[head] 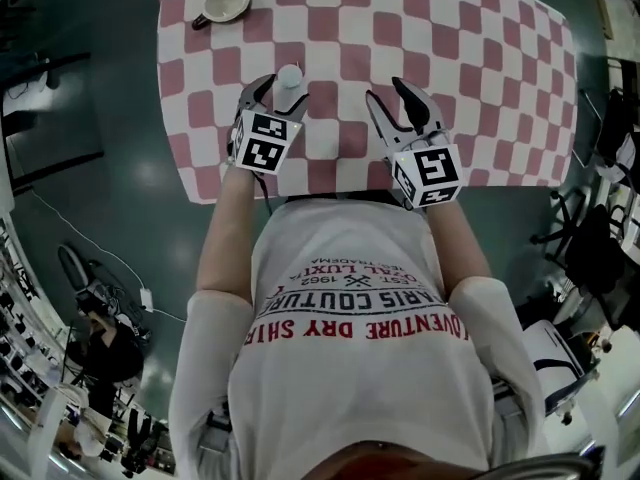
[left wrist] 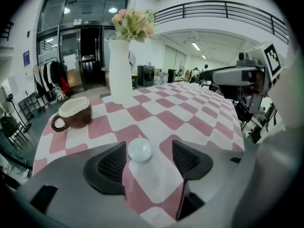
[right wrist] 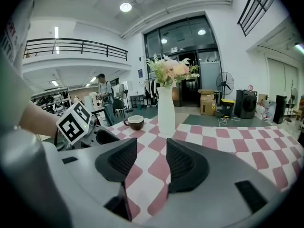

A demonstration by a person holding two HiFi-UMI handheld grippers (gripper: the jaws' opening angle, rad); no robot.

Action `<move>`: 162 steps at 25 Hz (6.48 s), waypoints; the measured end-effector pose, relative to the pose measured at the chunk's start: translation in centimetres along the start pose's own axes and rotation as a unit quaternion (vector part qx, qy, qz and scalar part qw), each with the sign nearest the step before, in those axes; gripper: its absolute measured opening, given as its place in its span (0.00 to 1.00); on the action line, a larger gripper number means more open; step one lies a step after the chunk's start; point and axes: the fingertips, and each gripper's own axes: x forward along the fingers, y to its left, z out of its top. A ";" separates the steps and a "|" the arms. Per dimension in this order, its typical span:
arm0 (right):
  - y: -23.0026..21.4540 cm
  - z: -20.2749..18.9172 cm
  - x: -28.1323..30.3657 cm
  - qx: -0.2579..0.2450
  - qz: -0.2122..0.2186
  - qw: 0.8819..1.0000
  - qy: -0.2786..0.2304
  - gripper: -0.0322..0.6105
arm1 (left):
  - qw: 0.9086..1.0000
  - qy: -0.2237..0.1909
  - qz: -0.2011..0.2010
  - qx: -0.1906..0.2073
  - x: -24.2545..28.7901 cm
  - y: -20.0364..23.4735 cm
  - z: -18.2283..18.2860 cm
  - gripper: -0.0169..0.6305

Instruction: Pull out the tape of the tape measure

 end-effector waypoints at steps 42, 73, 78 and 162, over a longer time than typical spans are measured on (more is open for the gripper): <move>-4.3 0.1 0.5 -0.034 0.030 0.998 0.032 0.31 | 0.984 -0.012 -0.080 0.158 -0.6 -4.3 6.5 0.39; -0.1 -1.5 -4.4 -0.365 0.310 0.871 0.113 0.17 | 0.879 0.042 -0.226 0.418 -3.7 -16.6 12.4 0.39; -0.1 -1.2 -4.4 -0.378 0.314 0.864 0.111 0.13 | 0.882 0.039 -0.224 0.414 -3.6 -16.3 12.7 0.39; -19.5 -0.9 -5.4 -0.012 -0.114 0.989 0.090 0.10 | 0.992 -0.066 0.043 0.102 -5.2 -1.5 11.8 0.38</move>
